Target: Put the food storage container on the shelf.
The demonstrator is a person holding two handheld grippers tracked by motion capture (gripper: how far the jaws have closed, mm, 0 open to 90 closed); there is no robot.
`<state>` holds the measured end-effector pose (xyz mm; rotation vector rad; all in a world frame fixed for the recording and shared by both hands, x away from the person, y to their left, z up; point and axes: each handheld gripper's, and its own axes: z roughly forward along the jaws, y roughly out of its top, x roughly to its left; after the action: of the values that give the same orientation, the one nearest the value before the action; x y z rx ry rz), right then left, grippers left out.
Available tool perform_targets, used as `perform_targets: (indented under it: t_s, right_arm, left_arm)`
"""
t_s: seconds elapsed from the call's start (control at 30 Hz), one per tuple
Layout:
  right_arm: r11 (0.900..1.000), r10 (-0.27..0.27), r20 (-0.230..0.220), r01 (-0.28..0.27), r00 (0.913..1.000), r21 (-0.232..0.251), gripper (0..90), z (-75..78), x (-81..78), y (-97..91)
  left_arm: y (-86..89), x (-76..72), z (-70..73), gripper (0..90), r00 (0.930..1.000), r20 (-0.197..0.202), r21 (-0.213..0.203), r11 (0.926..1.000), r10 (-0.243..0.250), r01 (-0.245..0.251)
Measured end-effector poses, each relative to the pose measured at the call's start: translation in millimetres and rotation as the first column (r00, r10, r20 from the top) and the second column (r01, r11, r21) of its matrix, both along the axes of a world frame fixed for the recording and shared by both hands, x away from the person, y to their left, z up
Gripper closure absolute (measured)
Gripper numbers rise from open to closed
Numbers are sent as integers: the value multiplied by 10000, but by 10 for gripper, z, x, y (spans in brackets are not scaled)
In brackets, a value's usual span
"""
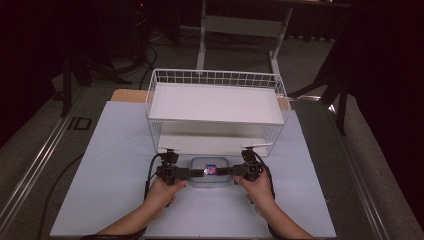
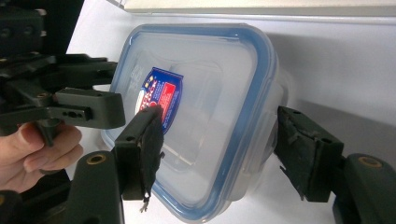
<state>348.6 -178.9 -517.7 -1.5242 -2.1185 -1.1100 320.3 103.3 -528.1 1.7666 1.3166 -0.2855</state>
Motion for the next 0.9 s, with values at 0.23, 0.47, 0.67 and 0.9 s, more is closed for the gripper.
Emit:
perform_targets:
  t_s: [0.23,0.47,0.67,0.9]
  right_arm:
    - [9998,1,435,9,9991,-222,359,40,-75,16]
    - [9997,-98,1006,119,9949,-201,373,49,-154,12]
    - [9989,-122,1377,183,9904,-431,388,93,-245,23]
    - [9990,-289,1455,337,9889,-306,407,131,-207,-4]
  left_arm:
    - [-26,-44,61,378,9998,155,434,9990,-107,101]
    - [-27,-167,49,421,9965,737,201,9990,386,-402]
    - [-55,-241,77,434,9915,1178,341,9976,560,-604]
    - [-77,-175,136,458,9889,1341,409,9967,641,-702]
